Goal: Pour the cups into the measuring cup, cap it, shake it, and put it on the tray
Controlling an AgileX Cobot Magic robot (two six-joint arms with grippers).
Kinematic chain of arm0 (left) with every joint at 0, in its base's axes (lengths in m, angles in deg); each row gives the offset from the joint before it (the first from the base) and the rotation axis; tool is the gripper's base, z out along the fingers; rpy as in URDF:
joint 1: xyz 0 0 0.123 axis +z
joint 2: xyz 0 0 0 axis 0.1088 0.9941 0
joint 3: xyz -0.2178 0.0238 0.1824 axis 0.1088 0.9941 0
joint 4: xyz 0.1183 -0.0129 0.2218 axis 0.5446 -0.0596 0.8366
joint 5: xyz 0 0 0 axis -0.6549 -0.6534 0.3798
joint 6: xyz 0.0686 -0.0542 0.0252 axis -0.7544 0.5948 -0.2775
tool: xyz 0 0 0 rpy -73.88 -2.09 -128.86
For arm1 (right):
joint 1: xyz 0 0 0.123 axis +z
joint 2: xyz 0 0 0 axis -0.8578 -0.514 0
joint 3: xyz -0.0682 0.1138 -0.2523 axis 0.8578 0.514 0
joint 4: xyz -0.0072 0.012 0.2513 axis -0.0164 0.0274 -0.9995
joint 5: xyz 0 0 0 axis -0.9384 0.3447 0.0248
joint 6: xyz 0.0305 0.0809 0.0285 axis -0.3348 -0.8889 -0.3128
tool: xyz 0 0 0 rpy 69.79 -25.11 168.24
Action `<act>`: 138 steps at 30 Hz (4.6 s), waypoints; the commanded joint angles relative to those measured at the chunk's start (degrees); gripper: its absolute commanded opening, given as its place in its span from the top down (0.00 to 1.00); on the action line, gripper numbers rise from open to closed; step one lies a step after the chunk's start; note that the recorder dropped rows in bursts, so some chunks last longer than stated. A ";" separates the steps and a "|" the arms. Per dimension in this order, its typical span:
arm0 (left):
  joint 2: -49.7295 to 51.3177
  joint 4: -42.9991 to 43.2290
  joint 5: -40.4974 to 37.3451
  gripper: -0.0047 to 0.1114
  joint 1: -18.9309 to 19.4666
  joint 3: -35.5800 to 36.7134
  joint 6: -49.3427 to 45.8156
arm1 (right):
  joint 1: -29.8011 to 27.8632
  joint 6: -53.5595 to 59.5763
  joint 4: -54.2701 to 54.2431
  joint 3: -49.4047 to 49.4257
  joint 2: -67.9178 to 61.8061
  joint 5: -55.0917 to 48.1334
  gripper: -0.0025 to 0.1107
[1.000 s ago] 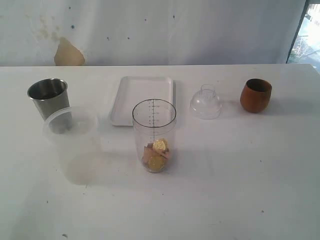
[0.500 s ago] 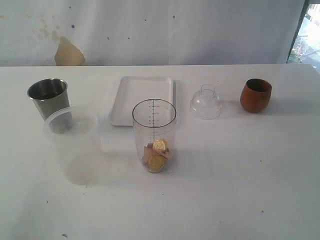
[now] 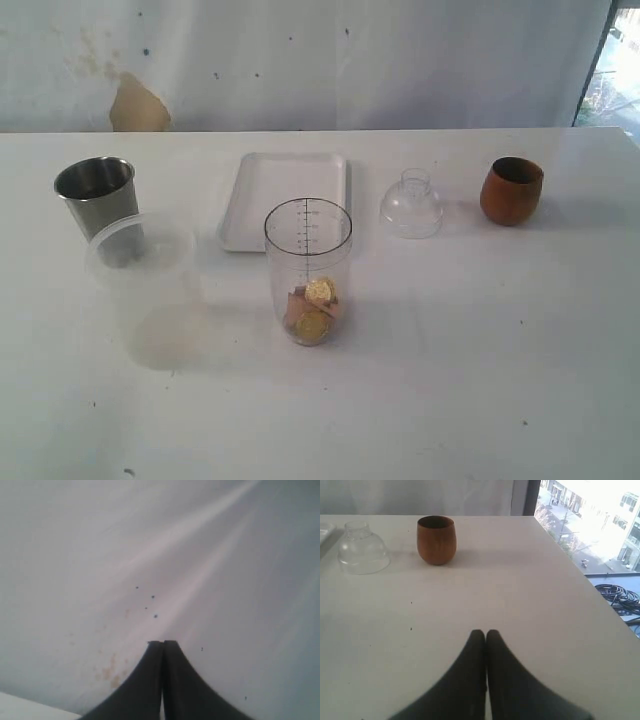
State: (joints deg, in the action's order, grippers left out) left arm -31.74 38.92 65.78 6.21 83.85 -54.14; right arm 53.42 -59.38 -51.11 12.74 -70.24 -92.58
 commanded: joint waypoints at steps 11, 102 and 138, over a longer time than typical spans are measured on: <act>20.95 10.43 12.31 0.17 -0.12 -6.04 2.57 | -0.33 0.09 0.00 0.40 0.20 0.12 0.98; 124.28 29.15 50.99 0.48 -0.12 -44.09 -5.34 | -0.33 1.10 0.00 0.40 0.20 0.12 0.98; 104.88 27.32 41.83 0.96 -0.12 -44.24 -4.10 | -0.33 1.10 0.00 0.40 0.20 0.12 0.98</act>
State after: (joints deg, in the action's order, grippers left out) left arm 77.67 66.70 106.45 6.21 40.06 -59.29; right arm 53.42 -58.77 -51.11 12.74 -70.24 -92.69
